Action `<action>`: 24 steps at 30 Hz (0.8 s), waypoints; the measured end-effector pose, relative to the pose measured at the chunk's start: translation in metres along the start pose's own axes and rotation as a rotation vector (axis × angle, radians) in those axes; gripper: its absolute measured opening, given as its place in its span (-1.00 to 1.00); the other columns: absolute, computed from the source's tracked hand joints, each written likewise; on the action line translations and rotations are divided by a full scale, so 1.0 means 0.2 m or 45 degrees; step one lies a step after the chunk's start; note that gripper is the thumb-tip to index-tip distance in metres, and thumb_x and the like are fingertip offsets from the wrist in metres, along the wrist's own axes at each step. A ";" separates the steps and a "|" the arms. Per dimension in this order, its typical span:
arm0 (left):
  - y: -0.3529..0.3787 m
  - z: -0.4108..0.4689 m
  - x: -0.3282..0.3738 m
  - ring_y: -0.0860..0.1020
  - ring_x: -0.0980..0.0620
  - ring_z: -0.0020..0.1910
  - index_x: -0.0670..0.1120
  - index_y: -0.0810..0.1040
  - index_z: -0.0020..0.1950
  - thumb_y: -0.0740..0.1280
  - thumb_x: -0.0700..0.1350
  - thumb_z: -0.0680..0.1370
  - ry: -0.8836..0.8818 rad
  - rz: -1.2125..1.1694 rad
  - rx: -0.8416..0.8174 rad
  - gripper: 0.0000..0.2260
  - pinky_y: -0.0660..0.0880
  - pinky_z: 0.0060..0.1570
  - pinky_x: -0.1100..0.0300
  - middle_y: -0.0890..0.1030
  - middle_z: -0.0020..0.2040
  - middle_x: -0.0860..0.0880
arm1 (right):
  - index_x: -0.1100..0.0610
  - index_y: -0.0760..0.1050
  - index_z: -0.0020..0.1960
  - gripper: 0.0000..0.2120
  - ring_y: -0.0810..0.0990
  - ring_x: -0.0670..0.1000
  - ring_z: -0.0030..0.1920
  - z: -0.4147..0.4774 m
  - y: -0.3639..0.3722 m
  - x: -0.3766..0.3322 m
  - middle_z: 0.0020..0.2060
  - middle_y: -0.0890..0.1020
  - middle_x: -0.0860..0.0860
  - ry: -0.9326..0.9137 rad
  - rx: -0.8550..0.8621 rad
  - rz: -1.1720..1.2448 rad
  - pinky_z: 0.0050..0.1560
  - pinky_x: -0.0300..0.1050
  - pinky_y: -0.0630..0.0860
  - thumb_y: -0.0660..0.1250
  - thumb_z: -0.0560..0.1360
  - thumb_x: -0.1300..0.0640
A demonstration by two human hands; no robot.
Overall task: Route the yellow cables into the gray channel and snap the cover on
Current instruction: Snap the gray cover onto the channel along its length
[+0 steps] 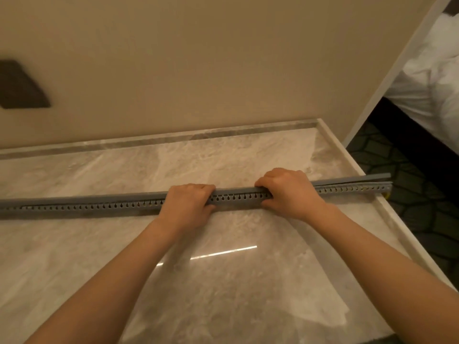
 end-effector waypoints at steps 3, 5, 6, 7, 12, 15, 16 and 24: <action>0.02 0.02 -0.01 0.57 -0.10 0.03 -0.01 0.48 0.22 0.25 0.10 0.51 0.008 0.054 -0.073 -0.67 0.43 -0.12 0.06 0.62 0.10 -0.01 | 0.02 0.52 0.12 -0.73 0.54 0.04 0.00 0.01 0.00 -0.01 -0.02 0.60 -0.03 -0.034 -0.002 -0.026 -0.13 -0.06 0.47 0.33 0.45 -0.01; 0.03 0.02 0.00 0.57 -0.08 0.01 -0.01 0.47 0.20 0.23 0.11 0.52 0.017 0.102 -0.108 -0.68 0.41 -0.14 0.08 0.62 0.08 0.00 | 0.03 0.52 0.09 -0.76 0.55 0.05 -0.03 0.02 0.00 -0.01 -0.05 0.61 -0.03 -0.065 0.013 -0.035 -0.16 -0.08 0.43 0.31 0.45 -0.01; 0.04 0.02 0.00 0.56 -0.07 0.00 -0.01 0.46 0.19 0.22 0.11 0.52 0.019 0.118 -0.123 -0.69 0.40 -0.15 0.08 0.62 0.07 0.01 | 0.04 0.53 0.07 -0.77 0.55 0.05 -0.05 0.02 0.00 -0.01 -0.07 0.61 -0.02 -0.083 0.014 -0.046 -0.17 -0.08 0.41 0.31 0.45 0.00; 0.04 0.02 0.00 0.56 -0.07 -0.01 0.00 0.46 0.17 0.22 0.11 0.52 0.022 0.129 -0.134 -0.70 0.39 -0.17 0.09 0.62 0.05 0.01 | 0.04 0.53 0.06 -0.77 0.55 0.06 -0.06 0.02 0.00 -0.02 -0.08 0.61 -0.02 -0.099 0.012 -0.057 -0.17 -0.09 0.40 0.31 0.44 0.00; 0.02 0.03 0.04 0.55 -0.06 -0.06 -0.04 0.44 0.11 0.21 0.05 0.52 0.014 0.223 -0.171 -0.76 0.31 -0.25 0.11 0.59 0.00 -0.01 | 0.08 0.53 0.03 -0.80 0.56 0.06 -0.11 0.04 0.00 -0.04 -0.12 0.62 0.00 -0.160 -0.006 -0.106 -0.21 -0.12 0.35 0.29 0.45 0.02; -0.01 0.06 0.11 0.55 -0.07 -0.08 -0.07 0.44 0.07 0.21 0.02 0.51 -0.011 0.255 -0.116 -0.78 0.29 -0.28 0.11 0.58 -0.02 -0.03 | 0.09 0.52 0.02 -0.82 0.56 0.07 -0.14 0.05 -0.01 -0.04 -0.14 0.62 0.01 -0.170 -0.003 -0.125 -0.25 -0.12 0.34 0.27 0.45 0.07; -0.01 0.07 0.15 0.55 -0.06 -0.08 -0.07 0.44 0.06 0.20 0.02 0.52 0.002 0.245 -0.092 -0.79 0.29 -0.29 0.12 0.58 -0.02 -0.02 | 0.09 0.52 0.01 -0.82 0.55 0.08 -0.15 0.05 -0.01 -0.04 -0.15 0.62 0.01 -0.172 0.000 -0.123 -0.26 -0.12 0.32 0.26 0.45 0.07; 0.03 0.17 0.42 0.55 -0.08 -0.06 -0.11 0.44 0.08 0.19 -0.12 0.54 0.060 0.207 -0.013 -0.85 0.25 -0.29 0.10 0.59 0.02 -0.06 | 0.13 0.50 -0.03 -0.85 0.56 0.11 -0.13 0.03 -0.02 -0.04 -0.14 0.62 0.05 -0.215 0.067 -0.094 -0.28 -0.12 0.26 0.28 0.46 0.07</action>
Point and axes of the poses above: each hand's wrist, its own z-axis towards the middle knuckle, its own y-axis out of the palm, x = y × z, the point moved 9 cm from there along z, towards the middle knuckle
